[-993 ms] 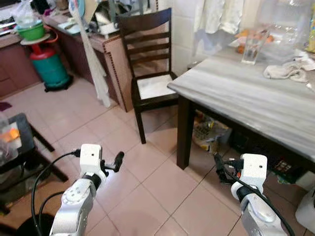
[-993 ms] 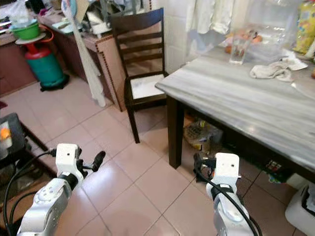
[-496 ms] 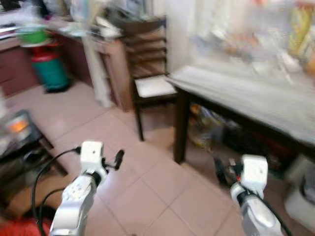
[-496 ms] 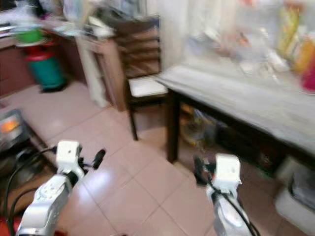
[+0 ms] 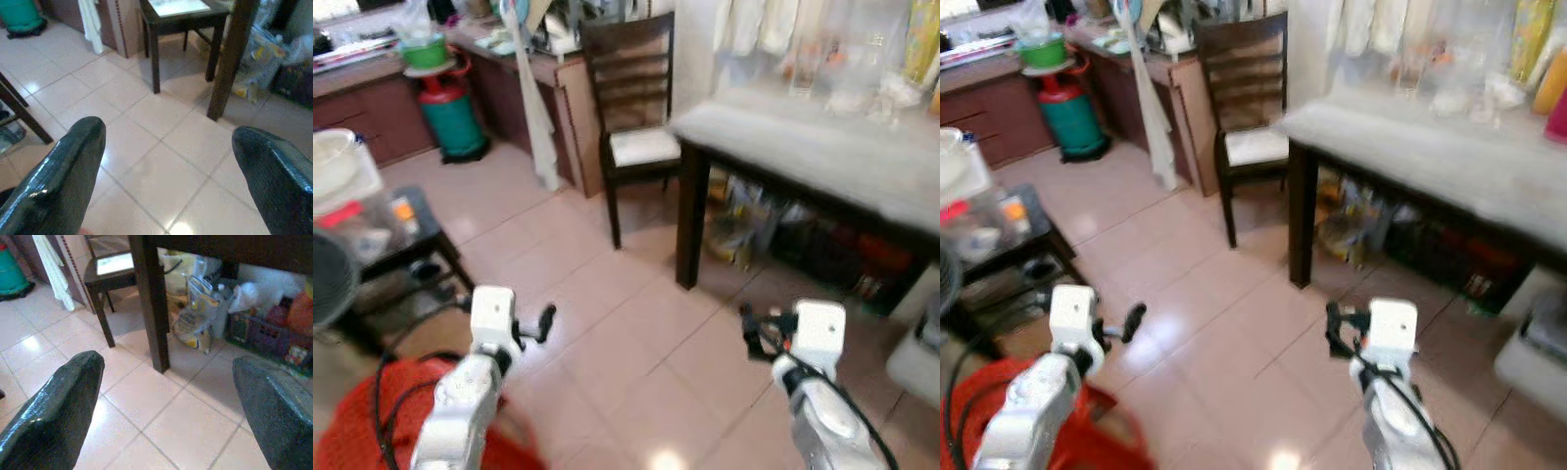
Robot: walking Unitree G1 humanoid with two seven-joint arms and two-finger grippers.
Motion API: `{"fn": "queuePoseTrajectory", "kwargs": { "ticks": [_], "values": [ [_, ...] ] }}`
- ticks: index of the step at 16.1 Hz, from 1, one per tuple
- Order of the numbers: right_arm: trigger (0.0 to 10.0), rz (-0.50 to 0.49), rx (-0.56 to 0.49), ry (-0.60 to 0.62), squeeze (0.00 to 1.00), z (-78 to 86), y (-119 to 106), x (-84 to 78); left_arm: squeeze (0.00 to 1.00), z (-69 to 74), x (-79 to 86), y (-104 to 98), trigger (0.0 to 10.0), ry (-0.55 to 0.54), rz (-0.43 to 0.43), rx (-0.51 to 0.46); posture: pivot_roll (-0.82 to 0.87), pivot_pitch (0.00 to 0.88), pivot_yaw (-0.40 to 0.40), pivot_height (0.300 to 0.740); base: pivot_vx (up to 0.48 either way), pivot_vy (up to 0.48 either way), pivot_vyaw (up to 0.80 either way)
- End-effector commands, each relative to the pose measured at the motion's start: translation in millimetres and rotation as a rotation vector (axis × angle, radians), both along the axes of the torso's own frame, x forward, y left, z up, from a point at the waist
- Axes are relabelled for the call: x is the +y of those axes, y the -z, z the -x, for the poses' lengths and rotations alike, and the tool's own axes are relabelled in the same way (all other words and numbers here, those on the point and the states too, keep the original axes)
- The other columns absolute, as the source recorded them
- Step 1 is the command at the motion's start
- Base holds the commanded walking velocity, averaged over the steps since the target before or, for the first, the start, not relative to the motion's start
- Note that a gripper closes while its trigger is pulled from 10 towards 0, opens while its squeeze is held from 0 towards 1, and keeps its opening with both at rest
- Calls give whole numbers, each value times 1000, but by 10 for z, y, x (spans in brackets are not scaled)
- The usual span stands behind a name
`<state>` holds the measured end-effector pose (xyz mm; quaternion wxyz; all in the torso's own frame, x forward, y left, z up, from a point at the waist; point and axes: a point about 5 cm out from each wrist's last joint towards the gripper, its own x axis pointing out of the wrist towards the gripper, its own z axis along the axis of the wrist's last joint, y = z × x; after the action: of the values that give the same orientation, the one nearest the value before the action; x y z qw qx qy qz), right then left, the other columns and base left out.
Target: Setting the table
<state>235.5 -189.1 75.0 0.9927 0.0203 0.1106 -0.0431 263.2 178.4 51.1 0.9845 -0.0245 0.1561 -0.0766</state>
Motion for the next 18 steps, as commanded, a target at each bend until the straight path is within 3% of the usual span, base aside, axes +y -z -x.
{"fn": "queuePoseTrajectory", "kwargs": {
  "ticks": [1,6,9,10,11,12,14,18],
  "values": [
    [10000,-5,-5,12,0,-2,-20,3,0,-29,37,-38,10000,7,-14,-19,-196,0,99,740,0,0,0],
    [10000,-3,-9,16,0,-16,-29,6,0,-59,35,-116,10000,15,51,-52,-192,0,99,740,0,0,0],
    [10000,12,-34,9,0,-30,-100,20,0,-121,6,-273,10000,11,97,-105,-196,0,100,740,0,0,0],
    [10000,14,-63,6,0,-25,-155,28,0,-139,-34,-403,10000,28,103,-176,-197,0,101,740,0,0,0],
    [10000,21,-131,1,0,-23,-305,47,0,-161,-69,-606,10000,8,83,-308,-197,0,101,740,0,0,0],
    [10000,16,-165,0,0,-16,-391,56,0,-164,-62,-675,10000,-16,93,-359,-198,0,102,740,0,0,0],
    [10000,29,-236,1,0,23,-578,41,0,-122,-1,-740,10000,-77,59,-428,-199,0,103,740,0,0,0],
    [10000,94,-241,16,0,231,-606,-1,0,131,183,-544,10000,-106,-26,-408,-211,0,104,740,0,0,0]
  ]
}}
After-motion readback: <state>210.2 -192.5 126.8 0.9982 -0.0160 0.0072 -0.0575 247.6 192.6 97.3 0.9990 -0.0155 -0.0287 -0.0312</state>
